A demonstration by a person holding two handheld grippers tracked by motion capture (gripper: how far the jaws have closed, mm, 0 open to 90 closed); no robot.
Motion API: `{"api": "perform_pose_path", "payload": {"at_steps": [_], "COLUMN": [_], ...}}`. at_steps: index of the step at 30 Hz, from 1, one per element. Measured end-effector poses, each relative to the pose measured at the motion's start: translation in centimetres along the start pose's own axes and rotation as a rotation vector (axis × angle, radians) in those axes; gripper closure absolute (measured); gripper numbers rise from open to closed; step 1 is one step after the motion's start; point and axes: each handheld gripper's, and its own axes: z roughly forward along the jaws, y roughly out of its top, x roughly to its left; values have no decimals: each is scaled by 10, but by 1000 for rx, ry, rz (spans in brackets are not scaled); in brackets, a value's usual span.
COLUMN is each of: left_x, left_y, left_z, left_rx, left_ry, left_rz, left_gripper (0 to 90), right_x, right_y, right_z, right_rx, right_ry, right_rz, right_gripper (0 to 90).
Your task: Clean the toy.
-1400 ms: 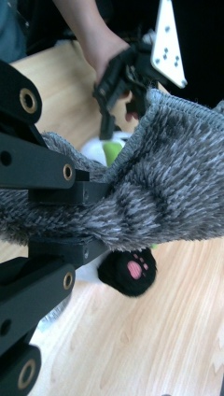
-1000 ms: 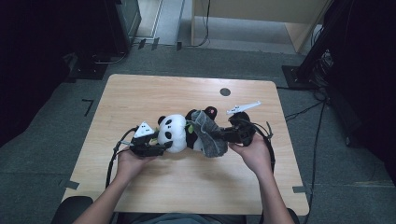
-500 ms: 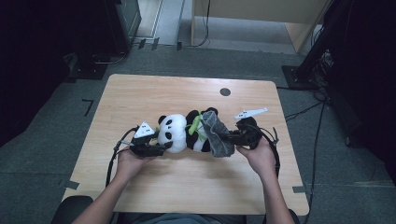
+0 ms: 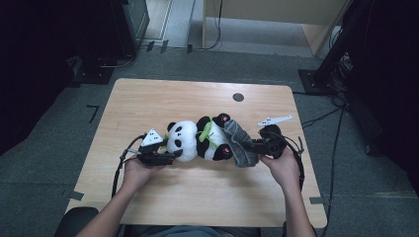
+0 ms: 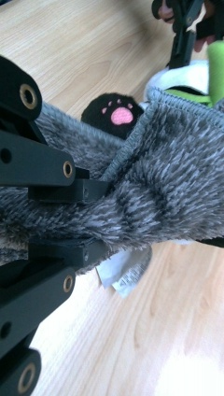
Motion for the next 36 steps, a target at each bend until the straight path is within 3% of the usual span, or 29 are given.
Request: {"api": "perform_pose_path", "payload": {"at_steps": [4, 12, 16, 20, 24, 27, 36], "left_x": [0, 0, -1, -1, -1, -1, -2], "left_y": [0, 0, 0, 1, 1, 1, 1], "left_z": [0, 0, 0, 0, 1, 1, 1], "left_rx": [-3, -4, -2, 0, 3, 8, 8], "left_ry": [0, 3, 3, 3, 6, 8, 5], "left_rz": [-4, -6, -8, -8, -15, -12, -5], "left_gripper": [317, 317, 318, 319, 323, 327, 326], "right_x": [7, 38, 58, 73, 73, 66, 47], "right_y": [7, 28, 41, 49, 47, 42, 28], "right_z": [-15, -28, -16, 11, 37, 46, 26], "right_rx": [-46, -97, -84, -28, 32, 58, 41], "right_ry": [25, 82, 123, 160, 147, 135, 123], "right_rz": [2, -69, -102, -129, -117, -96, -42], "right_gripper": [776, 776, 776, 776, 776, 778, 779]}}
